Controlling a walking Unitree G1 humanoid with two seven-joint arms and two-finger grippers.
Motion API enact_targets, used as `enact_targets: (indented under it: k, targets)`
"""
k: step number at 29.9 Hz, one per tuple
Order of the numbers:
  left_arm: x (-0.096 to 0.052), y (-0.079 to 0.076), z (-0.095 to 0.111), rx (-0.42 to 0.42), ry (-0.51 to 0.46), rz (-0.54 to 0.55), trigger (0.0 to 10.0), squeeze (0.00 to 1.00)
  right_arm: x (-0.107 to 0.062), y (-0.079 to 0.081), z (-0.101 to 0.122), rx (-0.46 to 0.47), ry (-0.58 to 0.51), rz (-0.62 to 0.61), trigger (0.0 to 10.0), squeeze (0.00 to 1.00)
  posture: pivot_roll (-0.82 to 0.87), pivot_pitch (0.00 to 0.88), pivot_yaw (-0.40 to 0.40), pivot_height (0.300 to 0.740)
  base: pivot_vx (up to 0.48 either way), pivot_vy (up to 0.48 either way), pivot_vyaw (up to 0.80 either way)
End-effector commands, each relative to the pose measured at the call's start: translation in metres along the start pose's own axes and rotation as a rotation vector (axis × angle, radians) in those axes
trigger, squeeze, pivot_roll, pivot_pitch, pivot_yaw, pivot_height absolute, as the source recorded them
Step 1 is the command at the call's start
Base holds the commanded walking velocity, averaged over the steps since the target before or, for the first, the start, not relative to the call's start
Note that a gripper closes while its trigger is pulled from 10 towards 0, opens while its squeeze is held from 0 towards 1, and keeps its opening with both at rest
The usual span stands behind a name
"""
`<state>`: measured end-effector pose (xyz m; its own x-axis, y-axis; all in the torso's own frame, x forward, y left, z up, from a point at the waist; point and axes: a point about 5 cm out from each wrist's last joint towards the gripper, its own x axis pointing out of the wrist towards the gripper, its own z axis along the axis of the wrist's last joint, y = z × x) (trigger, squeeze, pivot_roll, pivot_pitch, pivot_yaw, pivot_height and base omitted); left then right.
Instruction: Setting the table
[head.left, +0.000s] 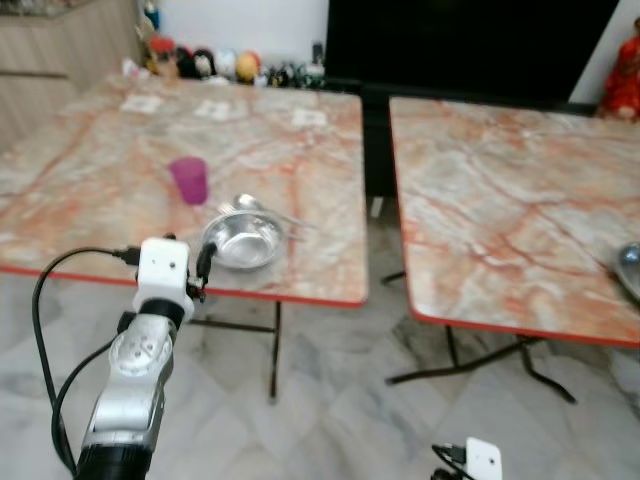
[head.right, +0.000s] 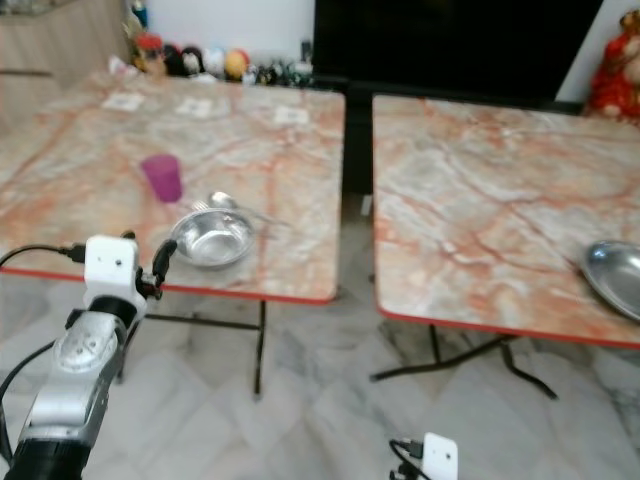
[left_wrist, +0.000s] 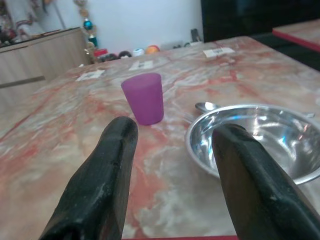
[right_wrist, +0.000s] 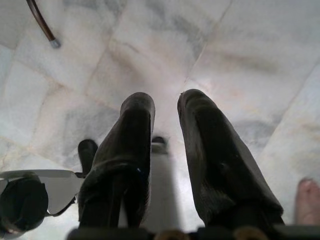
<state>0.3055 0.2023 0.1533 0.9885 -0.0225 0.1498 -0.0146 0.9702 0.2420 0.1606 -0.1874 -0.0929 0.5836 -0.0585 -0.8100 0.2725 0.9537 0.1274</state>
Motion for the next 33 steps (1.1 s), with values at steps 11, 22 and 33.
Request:
enact_targets:
  k: [11, 22, 33]
  targets:
    - [0.0, -0.009, 0.001, -0.001, -0.007, -0.025, 10.0, 0.0, -0.002, -0.009, -0.003, -0.005, 0.009, -0.023, 10.0, 0.0, 0.12, 0.0, -0.059, 0.74, 0.0, 0.393, 0.0]
    - [-0.004, -0.019, 0.002, -0.061, -0.022, -0.084, 10.0, 0.0, -0.002, -0.009, -0.003, -0.009, 0.009, -0.022, 10.0, 0.0, 0.13, 0.003, -0.064, 0.74, 0.0, 0.0, 0.0]
    - [-0.005, -0.03, 0.006, -0.078, -0.035, -0.159, 10.0, 0.0, -0.002, -0.009, -0.002, -0.011, 0.01, -0.021, 10.0, 0.0, 0.13, 0.009, -0.062, 0.74, 0.0, 0.0, 0.0]
